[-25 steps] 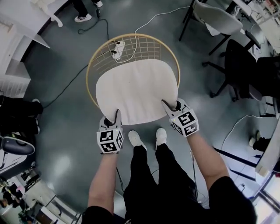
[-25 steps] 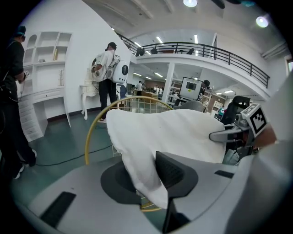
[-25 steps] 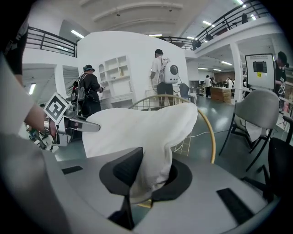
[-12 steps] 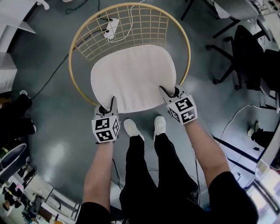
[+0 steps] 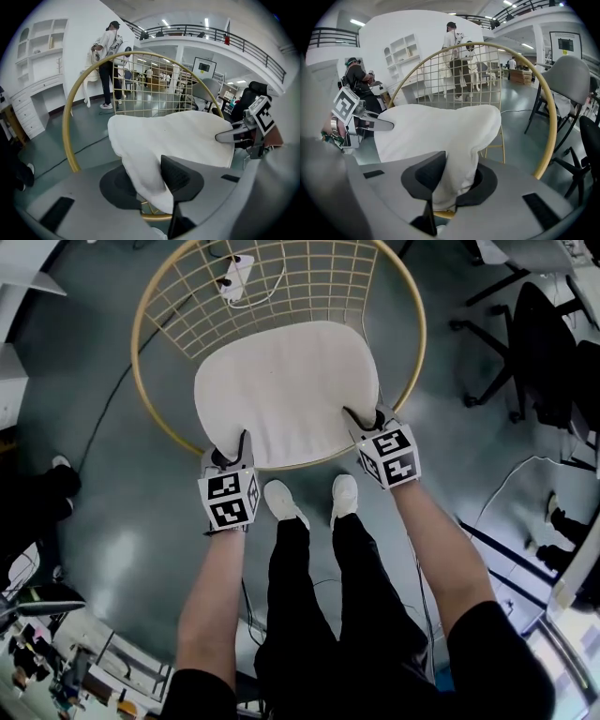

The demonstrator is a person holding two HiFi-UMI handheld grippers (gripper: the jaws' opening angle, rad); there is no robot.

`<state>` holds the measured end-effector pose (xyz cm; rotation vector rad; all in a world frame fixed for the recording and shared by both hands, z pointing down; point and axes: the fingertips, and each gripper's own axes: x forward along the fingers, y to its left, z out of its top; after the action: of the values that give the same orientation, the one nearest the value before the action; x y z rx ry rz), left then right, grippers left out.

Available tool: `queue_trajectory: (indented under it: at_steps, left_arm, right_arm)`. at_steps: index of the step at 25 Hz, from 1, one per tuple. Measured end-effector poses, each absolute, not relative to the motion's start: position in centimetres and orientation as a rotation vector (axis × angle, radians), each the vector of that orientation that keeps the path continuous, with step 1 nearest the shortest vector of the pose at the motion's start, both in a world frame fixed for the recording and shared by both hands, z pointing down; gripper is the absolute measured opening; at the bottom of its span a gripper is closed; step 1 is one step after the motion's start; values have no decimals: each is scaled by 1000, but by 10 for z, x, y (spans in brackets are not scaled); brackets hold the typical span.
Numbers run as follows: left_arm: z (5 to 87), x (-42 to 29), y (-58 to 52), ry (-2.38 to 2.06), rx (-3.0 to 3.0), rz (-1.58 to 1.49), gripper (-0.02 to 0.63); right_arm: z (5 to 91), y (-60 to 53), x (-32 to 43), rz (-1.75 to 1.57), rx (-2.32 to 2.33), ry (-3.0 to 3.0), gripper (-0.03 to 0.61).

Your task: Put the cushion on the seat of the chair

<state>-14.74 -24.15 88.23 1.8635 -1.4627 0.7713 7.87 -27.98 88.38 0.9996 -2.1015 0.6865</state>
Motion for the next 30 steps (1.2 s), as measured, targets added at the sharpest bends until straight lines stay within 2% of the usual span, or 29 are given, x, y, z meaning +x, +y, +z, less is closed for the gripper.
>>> queue_trajectory:
  at_steps: [7,8,9,10,14,21,30]
  left_arm:
    - [890,-158,-239,-1527,1809,839,188]
    - [891,-160,-238,-1534,1802,857,221]
    - [893,-162,-238,-1537,1798,876,297]
    - [895,-163,-238,-1536,1799,888,311]
    - [898,-167,-234,-1553,1790,916,316]
    - [900,-176,-227,-1602,1739,1007,373]
    - [891,-184,-226,-1665,1755,1014,374]
  right_arm:
    - [898,-274,79,730,1016,-2066,81]
    - [899,-275,80,734,1022,-2063,81]
    - [901,-275,80,740,1028,-2060,81]
    - [902,-275,81,749,1032,-2058,83]
    - [907,-272,79,763,1037,-2053,82]
    - [909,-271,77,737,1066,-2036,86]
    - [913,-277,86,763,1115,-2003,103]
